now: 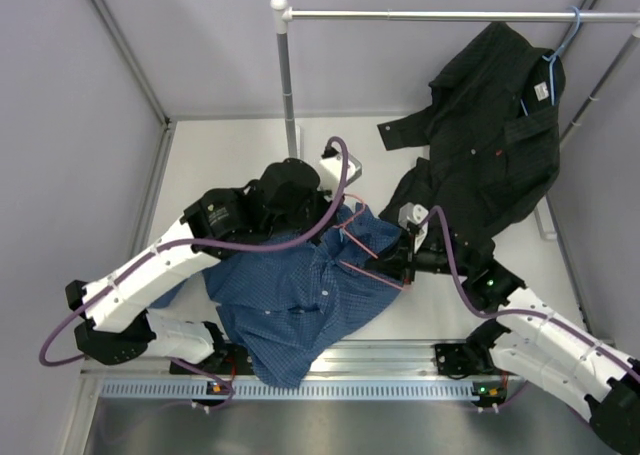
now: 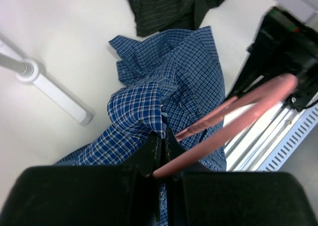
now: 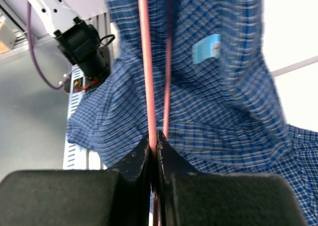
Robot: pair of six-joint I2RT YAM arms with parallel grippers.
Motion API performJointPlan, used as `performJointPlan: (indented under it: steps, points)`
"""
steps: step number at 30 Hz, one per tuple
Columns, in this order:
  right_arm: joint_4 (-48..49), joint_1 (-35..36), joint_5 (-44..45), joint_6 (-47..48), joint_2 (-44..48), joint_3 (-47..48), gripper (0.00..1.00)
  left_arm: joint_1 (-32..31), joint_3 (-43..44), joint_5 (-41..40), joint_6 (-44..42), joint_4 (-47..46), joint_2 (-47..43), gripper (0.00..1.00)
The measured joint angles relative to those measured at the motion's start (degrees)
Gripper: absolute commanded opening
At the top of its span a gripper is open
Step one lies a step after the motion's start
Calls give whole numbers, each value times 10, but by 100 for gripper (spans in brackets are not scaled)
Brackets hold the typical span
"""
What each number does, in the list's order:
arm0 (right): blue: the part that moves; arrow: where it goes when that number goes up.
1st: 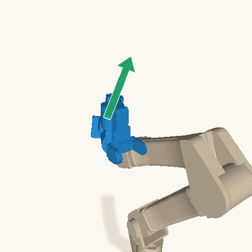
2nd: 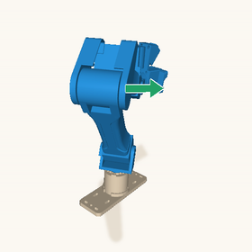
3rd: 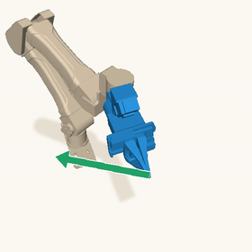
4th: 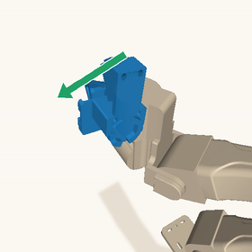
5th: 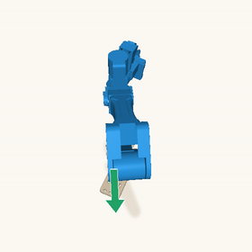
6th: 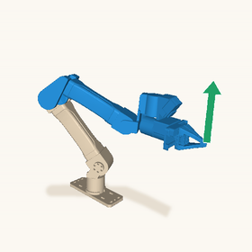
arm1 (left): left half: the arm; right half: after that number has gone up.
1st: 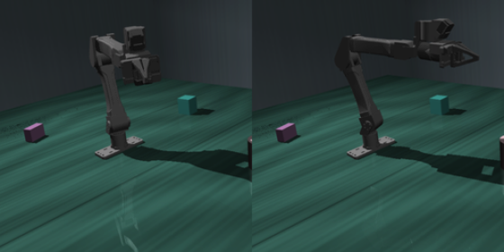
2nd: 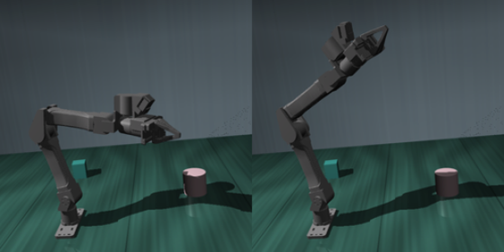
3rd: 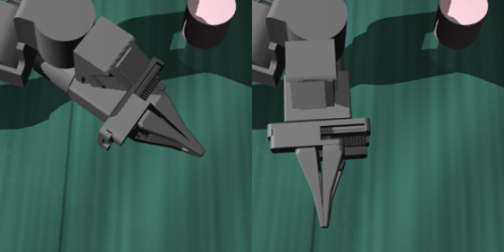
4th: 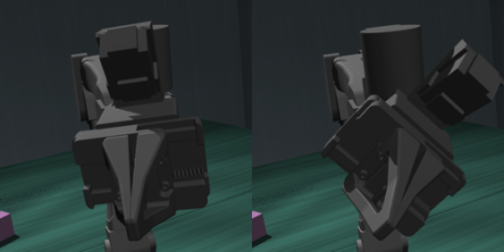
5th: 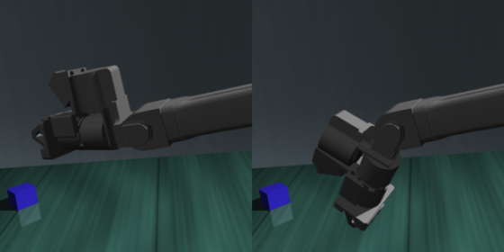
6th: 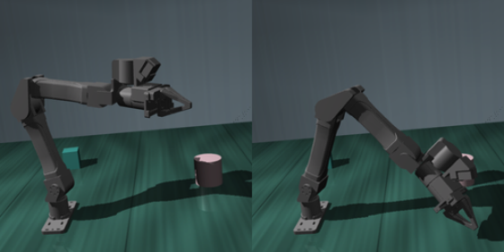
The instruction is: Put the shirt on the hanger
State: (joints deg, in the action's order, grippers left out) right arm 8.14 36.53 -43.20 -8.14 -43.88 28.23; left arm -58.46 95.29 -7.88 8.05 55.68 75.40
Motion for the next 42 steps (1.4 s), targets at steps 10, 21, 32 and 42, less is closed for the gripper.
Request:
performJointPlan:
  steps: [10,21,32,42]
  points:
    - [111,9,92,-30,72,-68,0,-51,-7,-135,10,-5,-6,0]
    - [172,9,161,-93,47,-76,0,-55,-8,-225,71,-6,-2,0]
    - [210,9,139,-116,41,-90,0,-55,-13,-75,14,-30,30,14]
    - [255,9,147,-128,83,-130,0,-57,-20,-53,-45,-37,-23,95]
